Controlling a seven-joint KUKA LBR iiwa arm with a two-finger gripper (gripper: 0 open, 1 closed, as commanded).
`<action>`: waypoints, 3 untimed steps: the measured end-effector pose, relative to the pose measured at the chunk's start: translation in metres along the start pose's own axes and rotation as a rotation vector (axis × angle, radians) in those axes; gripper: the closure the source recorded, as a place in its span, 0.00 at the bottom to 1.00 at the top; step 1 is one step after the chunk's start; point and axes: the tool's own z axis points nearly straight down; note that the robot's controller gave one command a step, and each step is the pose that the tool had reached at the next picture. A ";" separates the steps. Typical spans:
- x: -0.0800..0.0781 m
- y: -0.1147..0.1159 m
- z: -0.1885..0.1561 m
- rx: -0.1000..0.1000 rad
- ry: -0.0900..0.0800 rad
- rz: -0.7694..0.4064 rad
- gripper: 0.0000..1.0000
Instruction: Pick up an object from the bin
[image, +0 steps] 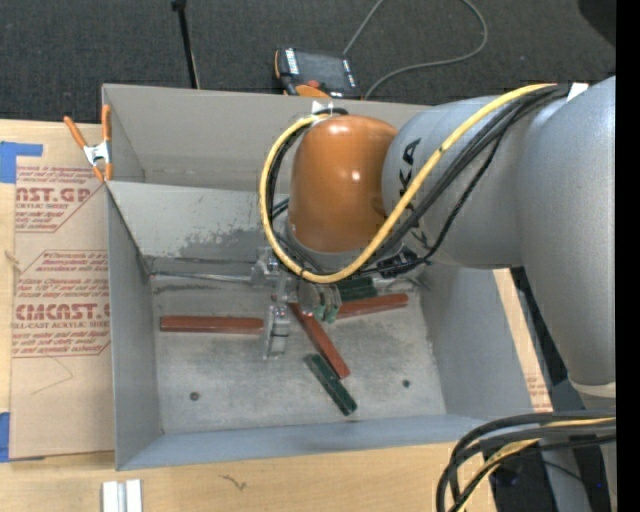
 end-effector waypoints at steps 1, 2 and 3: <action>-0.016 0.038 0.106 0.002 0.011 -0.065 0.00; -0.018 0.037 0.101 0.000 0.005 -0.062 1.00; -0.012 0.030 -0.051 0.000 -0.003 -0.244 1.00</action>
Offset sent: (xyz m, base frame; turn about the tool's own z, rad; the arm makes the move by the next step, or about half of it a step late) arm 0.0193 0.0365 -0.1008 -0.0626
